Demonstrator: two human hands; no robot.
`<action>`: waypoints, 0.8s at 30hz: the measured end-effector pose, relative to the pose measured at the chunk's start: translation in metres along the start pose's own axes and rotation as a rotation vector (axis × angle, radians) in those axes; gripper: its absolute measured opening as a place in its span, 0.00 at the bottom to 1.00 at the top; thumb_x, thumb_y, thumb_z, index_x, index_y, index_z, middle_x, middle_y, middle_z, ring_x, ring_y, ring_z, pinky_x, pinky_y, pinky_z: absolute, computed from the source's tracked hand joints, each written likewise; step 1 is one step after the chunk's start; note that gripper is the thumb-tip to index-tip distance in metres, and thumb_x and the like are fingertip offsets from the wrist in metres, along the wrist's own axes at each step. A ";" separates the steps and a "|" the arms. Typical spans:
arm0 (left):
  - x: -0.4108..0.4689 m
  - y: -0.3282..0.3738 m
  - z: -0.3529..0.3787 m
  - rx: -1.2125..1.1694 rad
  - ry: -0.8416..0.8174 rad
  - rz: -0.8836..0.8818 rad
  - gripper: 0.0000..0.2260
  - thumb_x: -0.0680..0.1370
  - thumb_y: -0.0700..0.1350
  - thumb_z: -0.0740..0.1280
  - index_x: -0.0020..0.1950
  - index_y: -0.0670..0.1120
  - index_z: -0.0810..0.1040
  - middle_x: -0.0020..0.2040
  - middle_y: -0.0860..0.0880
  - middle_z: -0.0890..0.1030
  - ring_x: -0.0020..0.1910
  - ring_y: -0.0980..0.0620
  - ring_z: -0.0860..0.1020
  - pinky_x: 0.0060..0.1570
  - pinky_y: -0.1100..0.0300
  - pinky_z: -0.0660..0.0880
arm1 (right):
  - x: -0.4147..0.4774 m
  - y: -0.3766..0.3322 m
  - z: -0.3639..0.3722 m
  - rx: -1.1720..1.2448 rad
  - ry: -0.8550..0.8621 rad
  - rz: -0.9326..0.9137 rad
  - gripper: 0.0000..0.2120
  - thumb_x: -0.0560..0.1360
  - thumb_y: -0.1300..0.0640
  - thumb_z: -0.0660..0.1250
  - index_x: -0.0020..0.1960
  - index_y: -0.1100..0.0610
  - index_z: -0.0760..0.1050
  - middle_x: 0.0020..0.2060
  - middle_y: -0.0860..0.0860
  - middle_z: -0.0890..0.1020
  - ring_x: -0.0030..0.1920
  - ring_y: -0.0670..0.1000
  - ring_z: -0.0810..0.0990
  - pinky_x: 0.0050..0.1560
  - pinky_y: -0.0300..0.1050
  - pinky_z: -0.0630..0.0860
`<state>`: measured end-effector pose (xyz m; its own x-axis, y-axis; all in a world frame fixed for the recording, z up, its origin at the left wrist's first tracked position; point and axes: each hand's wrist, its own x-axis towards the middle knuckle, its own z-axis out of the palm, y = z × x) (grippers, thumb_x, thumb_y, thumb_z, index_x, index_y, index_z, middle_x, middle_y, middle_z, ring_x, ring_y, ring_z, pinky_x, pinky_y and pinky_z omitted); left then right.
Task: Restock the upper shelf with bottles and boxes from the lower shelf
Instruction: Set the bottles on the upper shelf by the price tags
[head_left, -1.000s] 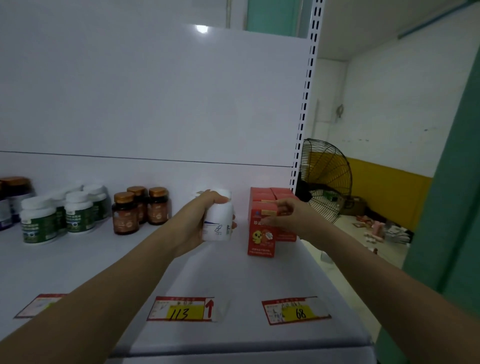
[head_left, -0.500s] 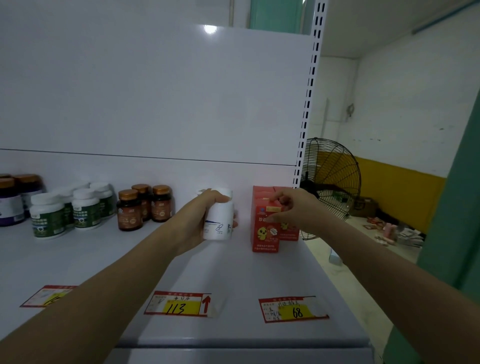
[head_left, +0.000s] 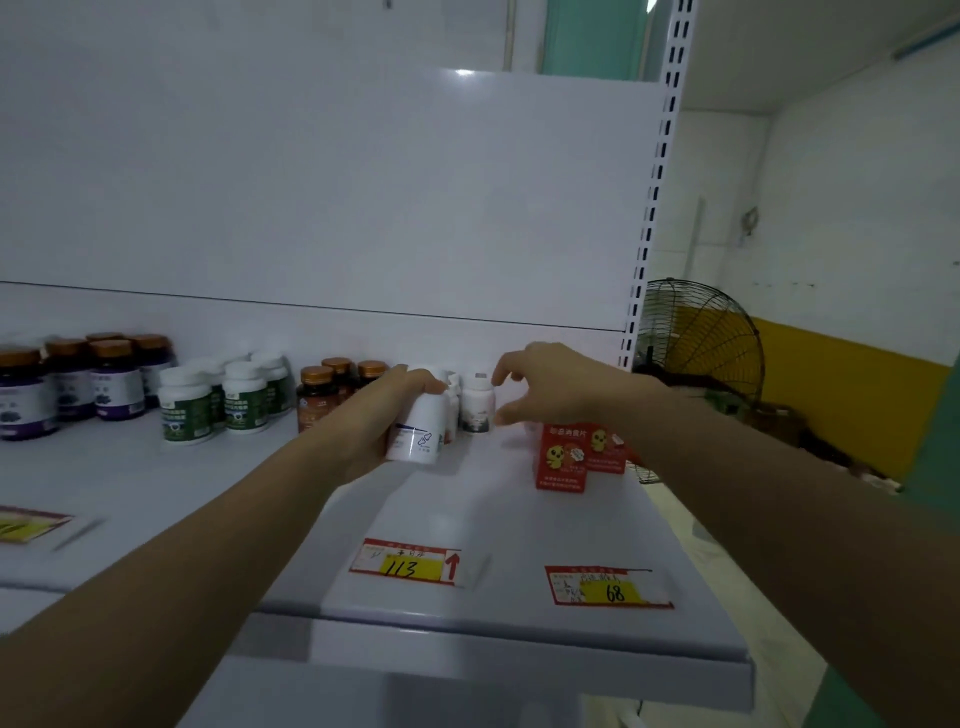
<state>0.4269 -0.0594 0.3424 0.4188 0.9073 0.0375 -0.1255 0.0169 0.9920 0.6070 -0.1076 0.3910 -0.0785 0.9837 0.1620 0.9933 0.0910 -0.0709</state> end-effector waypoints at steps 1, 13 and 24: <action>-0.005 0.001 -0.006 -0.006 0.015 0.003 0.08 0.74 0.41 0.67 0.51 0.44 0.73 0.46 0.41 0.77 0.43 0.44 0.77 0.54 0.45 0.77 | 0.002 -0.009 0.004 -0.011 -0.018 -0.018 0.25 0.73 0.46 0.69 0.67 0.51 0.69 0.63 0.54 0.72 0.64 0.54 0.70 0.56 0.43 0.67; -0.131 0.015 -0.140 0.046 0.335 0.020 0.11 0.78 0.41 0.64 0.60 0.47 0.70 0.46 0.42 0.77 0.41 0.44 0.78 0.46 0.52 0.77 | 0.035 -0.144 0.046 -0.023 -0.161 -0.261 0.19 0.77 0.43 0.61 0.62 0.54 0.74 0.59 0.53 0.78 0.59 0.55 0.75 0.53 0.42 0.70; -0.270 0.046 -0.342 0.091 0.593 0.121 0.07 0.77 0.44 0.64 0.54 0.48 0.72 0.47 0.42 0.78 0.44 0.43 0.78 0.43 0.52 0.77 | 0.062 -0.392 0.065 0.087 -0.101 -0.466 0.25 0.78 0.43 0.59 0.70 0.55 0.68 0.68 0.54 0.72 0.66 0.54 0.72 0.62 0.45 0.69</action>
<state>0.0005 -0.1605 0.3370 -0.1685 0.9803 0.1031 -0.0522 -0.1133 0.9922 0.2069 -0.0718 0.3647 -0.5257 0.8448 0.0995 0.8400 0.5341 -0.0961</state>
